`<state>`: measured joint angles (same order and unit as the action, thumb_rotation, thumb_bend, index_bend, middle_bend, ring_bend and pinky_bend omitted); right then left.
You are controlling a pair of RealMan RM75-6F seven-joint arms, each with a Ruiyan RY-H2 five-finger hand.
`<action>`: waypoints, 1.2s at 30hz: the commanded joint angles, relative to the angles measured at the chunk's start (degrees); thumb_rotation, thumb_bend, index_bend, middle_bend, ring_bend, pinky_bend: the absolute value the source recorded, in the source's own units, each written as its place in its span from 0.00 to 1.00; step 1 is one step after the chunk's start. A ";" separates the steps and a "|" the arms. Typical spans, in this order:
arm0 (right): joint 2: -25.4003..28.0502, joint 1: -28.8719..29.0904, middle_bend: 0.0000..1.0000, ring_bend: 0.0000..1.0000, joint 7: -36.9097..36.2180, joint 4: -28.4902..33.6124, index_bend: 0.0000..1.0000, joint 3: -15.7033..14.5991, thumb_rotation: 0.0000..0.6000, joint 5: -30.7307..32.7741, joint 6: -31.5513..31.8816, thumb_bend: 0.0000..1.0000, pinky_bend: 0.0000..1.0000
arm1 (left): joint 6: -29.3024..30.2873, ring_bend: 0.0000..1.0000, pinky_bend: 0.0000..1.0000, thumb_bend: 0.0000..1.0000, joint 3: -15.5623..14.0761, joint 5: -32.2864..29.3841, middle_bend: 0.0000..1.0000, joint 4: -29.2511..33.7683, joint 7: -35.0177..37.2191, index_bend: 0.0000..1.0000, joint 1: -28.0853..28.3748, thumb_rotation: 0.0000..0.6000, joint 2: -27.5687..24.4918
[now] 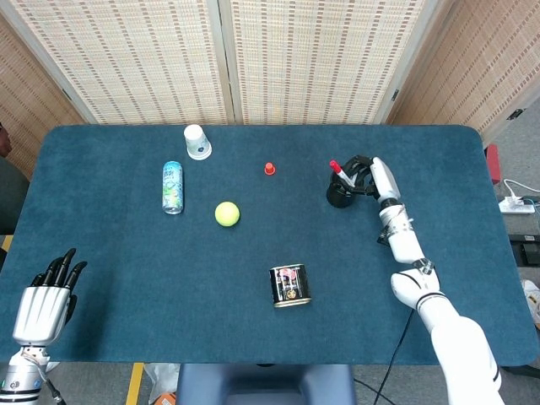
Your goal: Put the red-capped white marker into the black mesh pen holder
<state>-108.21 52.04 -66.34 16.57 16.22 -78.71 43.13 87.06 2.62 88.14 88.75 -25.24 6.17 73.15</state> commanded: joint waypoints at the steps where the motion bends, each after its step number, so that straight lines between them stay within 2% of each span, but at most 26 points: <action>1: -0.35 -0.13 0.42 0.44 -0.20 -0.84 0.63 -0.88 1.00 -0.59 0.39 0.25 0.53 | -0.46 0.14 0.43 0.35 0.02 -0.36 0.06 -0.14 -0.10 0.23 0.19 1.00 0.11; 5: -0.06 -0.80 0.42 0.41 0.13 -0.99 0.58 -2.06 1.00 -1.29 1.15 0.25 0.52 | -0.35 0.14 0.43 0.35 0.03 -0.37 0.06 -0.14 -0.06 0.23 0.20 1.00 0.06; 9: -0.04 -1.61 0.42 0.32 3.17 -1.52 0.49 -3.05 1.00 -1.83 2.99 0.25 0.44 | 0.14 0.14 0.43 0.35 0.05 -0.12 0.06 -0.09 0.16 0.23 0.12 1.00 -0.01; 13: -0.36 -2.47 0.35 0.18 7.81 -1.59 0.40 -3.17 1.00 -1.65 6.05 0.25 0.30 | 0.35 0.14 0.43 0.35 -0.13 0.31 0.06 -0.05 0.23 0.23 0.11 1.00 -0.05; 16: -0.40 -2.67 0.31 0.13 8.85 -1.39 0.35 -3.14 1.00 -1.59 6.98 0.23 0.23 | 0.38 0.14 0.43 0.35 -0.17 0.40 0.06 -0.03 0.23 0.23 0.12 1.00 -0.06; 19: -0.15 -3.50 0.20 0.02 11.12 -0.04 0.21 -3.21 1.00 -1.73 10.47 0.19 0.10 | 0.49 0.14 0.43 0.35 -0.27 0.68 0.06 0.05 0.38 0.23 0.14 1.00 -0.12; 20: 0.46 -4.19 0.17 0.01 11.45 1.79 0.17 -3.70 1.00 -2.50 13.75 0.18 0.06 | 0.52 0.14 0.43 0.35 -0.36 0.87 0.06 0.15 0.52 0.23 0.15 1.00 -0.17; 22: 2.69 -7.33 0.15 0.00 13.90 7.04 0.15 -5.73 1.00 -5.28 23.48 0.16 0.03 | 0.36 0.14 0.43 0.35 -0.75 1.59 0.06 0.16 0.79 0.23 0.30 1.00 -0.30; 23: 3.75 -8.55 0.15 0.00 15.96 9.34 0.15 -6.42 1.00 -6.10 26.22 0.15 0.02 | 0.27 0.14 0.43 0.35 -0.85 1.74 0.06 0.17 0.86 0.23 0.34 1.00 -0.35; 26: 8.07 -13.25 0.15 0.00 28.13 18.62 0.15 -8.82 1.00 -8.19 33.49 0.13 0.00 | 0.11 0.14 0.43 0.35 -1.05 1.97 0.06 0.32 1.13 0.23 0.40 1.00 -0.58; 30: 15.79 -19.26 0.15 0.00 51.05 36.21 0.20 -10.64 1.00 -7.42 37.05 0.11 0.00 | -0.47 0.14 0.43 0.35 -1.22 1.67 0.06 1.21 1.83 0.23 0.45 1.00 -1.31; 31: 18.59 -20.78 0.15 0.00 58.86 42.42 0.20 -10.98 1.00 -6.22 36.73 0.11 0.00 | -0.67 0.14 0.43 0.35 -1.37 1.81 0.06 1.49 2.11 0.23 0.52 1.00 -1.62; 34: 24.93 -24.50 0.15 0.00 75.88 56.93 0.16 -11.77 1.00 -2.44 36.71 0.10 0.00 | -0.97 0.14 0.43 0.35 -1.69 2.07 0.06 2.24 3.23 0.23 0.56 1.00 -2.43; 36: 27.46 -26.63 0.15 0.00 83.09 63.24 0.14 -12.36 1.00 -0.43 37.59 0.11 0.00 | -0.73 0.14 0.43 0.35 -1.77 2.37 0.06 2.56 4.11 0.23 0.50 1.00 -2.87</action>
<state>-93.09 34.82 -9.99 55.16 7.09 -83.32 76.53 86.26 0.97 90.30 91.04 -21.55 6.70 70.60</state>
